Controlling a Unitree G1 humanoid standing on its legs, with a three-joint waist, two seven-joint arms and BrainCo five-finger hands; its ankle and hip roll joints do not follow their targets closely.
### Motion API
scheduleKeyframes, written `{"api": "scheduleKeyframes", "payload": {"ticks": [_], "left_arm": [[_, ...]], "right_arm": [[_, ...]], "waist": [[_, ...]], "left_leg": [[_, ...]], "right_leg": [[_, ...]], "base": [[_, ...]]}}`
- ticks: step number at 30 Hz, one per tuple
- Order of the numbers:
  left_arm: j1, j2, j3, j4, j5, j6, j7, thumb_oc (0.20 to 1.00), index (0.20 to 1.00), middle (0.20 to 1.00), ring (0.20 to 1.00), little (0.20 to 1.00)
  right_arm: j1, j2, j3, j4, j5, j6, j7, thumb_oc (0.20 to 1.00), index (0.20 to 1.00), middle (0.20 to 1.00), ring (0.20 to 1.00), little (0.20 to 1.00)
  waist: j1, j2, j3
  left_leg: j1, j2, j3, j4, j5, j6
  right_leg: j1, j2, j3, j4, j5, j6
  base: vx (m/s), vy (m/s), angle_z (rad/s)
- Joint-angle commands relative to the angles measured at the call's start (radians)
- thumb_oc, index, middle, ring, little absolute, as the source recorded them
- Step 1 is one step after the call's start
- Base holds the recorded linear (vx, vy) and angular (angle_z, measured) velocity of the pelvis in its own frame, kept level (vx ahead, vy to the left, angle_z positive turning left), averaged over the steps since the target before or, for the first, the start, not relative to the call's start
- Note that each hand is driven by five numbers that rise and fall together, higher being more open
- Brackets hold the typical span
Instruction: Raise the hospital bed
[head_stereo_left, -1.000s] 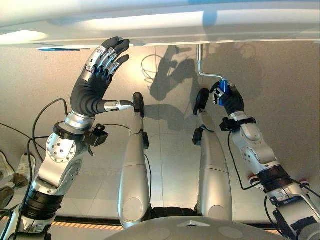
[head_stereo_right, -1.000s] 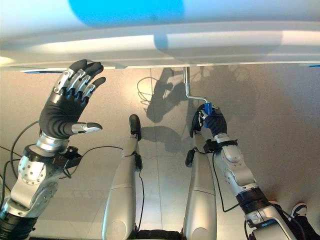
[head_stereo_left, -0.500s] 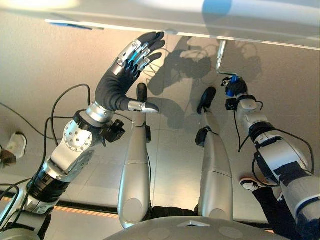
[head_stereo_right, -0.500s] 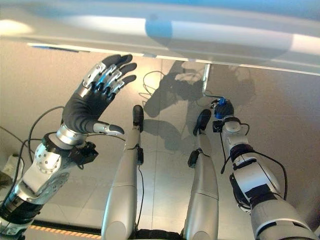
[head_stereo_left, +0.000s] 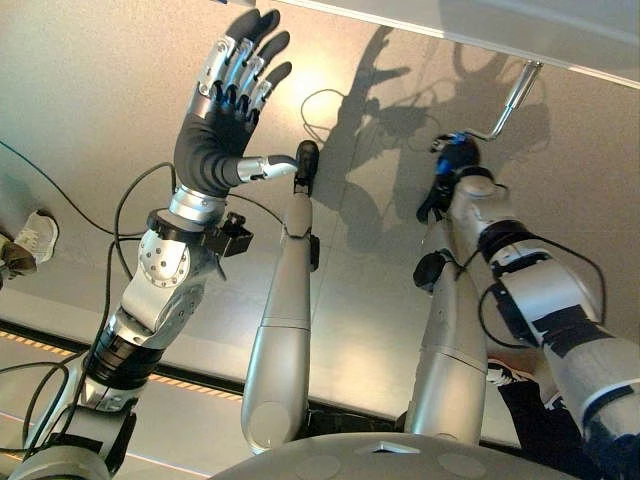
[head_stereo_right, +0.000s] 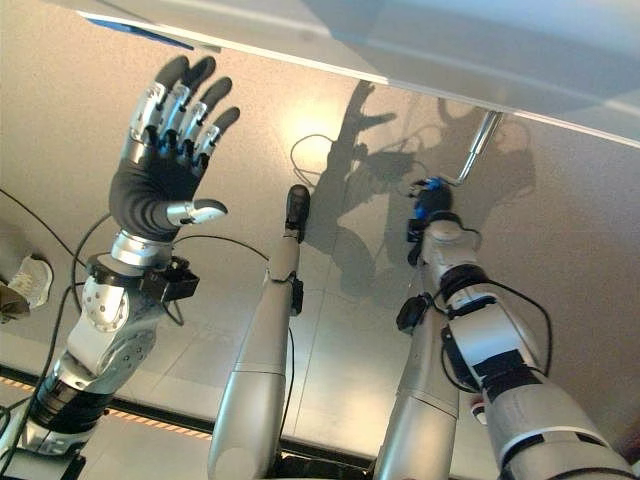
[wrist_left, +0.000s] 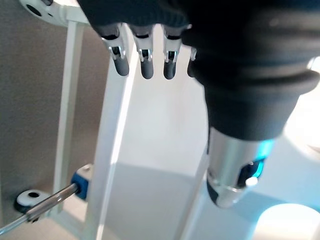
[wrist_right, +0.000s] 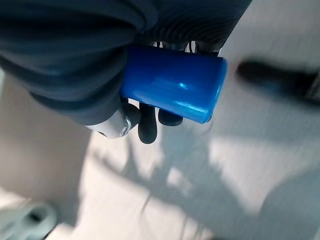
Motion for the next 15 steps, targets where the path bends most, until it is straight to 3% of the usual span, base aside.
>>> {"api": "scheduleKeyframes", "payload": {"ticks": [1, 4, 9, 11, 15], "left_arm": [[0.012, -0.027, -0.002, -0.109, -0.004, -0.069, 0.019, 1.0, 1.0, 1.0, 1.0, 1.0], [0.0, -0.028, -0.007, -0.108, -0.002, -0.085, 0.034, 1.0, 1.0, 1.0, 1.0, 1.0], [0.004, -0.013, -0.015, -0.107, 0.005, -0.09, 0.028, 1.0, 1.0, 1.0, 1.0, 1.0], [0.012, -0.009, -0.017, -0.108, 0.007, -0.091, 0.022, 1.0, 1.0, 1.0, 1.0, 1.0], [0.041, 0.008, -0.002, -0.118, 0.013, -0.104, 0.023, 1.0, 1.0, 1.0, 1.0, 1.0]], "right_arm": [[-0.088, 0.183, 0.323, -0.133, -0.14, -0.026, 0.12, 0.2, 0.2, 0.2, 0.2, 0.2], [-0.085, 0.245, 0.344, -0.173, -0.062, -0.051, 0.144, 0.2, 0.2, 0.2, 0.2, 0.2], [-0.093, 0.276, 0.386, -0.211, -0.07, -0.061, 0.159, 0.2, 0.2, 0.2, 0.2, 0.2], [-0.091, 0.268, 0.398, -0.312, -0.035, -0.08, 0.17, 0.2, 0.2, 0.2, 0.2, 0.2], [-0.029, 0.163, 0.334, -0.73, 0.185, -0.207, 0.168, 0.2, 0.2, 0.2, 0.2, 0.2]], "waist": [[0.04, 0.101, -0.016], [0.047, 0.103, -0.016], [0.052, 0.112, -0.016], [0.048, 0.116, -0.016], [0.014, 0.089, -0.016]], "left_leg": [[-0.024, -0.054, 0.028, 0.039, -0.04, 0.044], [-0.018, -0.054, 0.03, 0.034, -0.039, 0.045], [-0.008, -0.053, 0.032, 0.017, -0.033, 0.043], [-0.004, -0.052, 0.034, 0.015, -0.031, 0.04], [0.019, -0.044, 0.053, -0.003, -0.026, 0.036]], "right_leg": [[0.055, -0.014, -0.006, 0.039, -0.07, 0.08], [0.063, -0.015, -0.006, 0.019, -0.06, 0.081], [0.076, -0.013, -0.007, 0.002, -0.059, 0.082], [0.077, -0.014, -0.005, 0.002, -0.057, 0.082], [0.081, -0.011, 0.008, -0.017, -0.043, 0.083]], "base": [[0.01, 0.022, -0.05], [0.01, 0.033, -0.05], [0.0, 0.007, -0.02], [0.0, 0.0, 0.0], [0.0, 0.0, 0.0]]}}
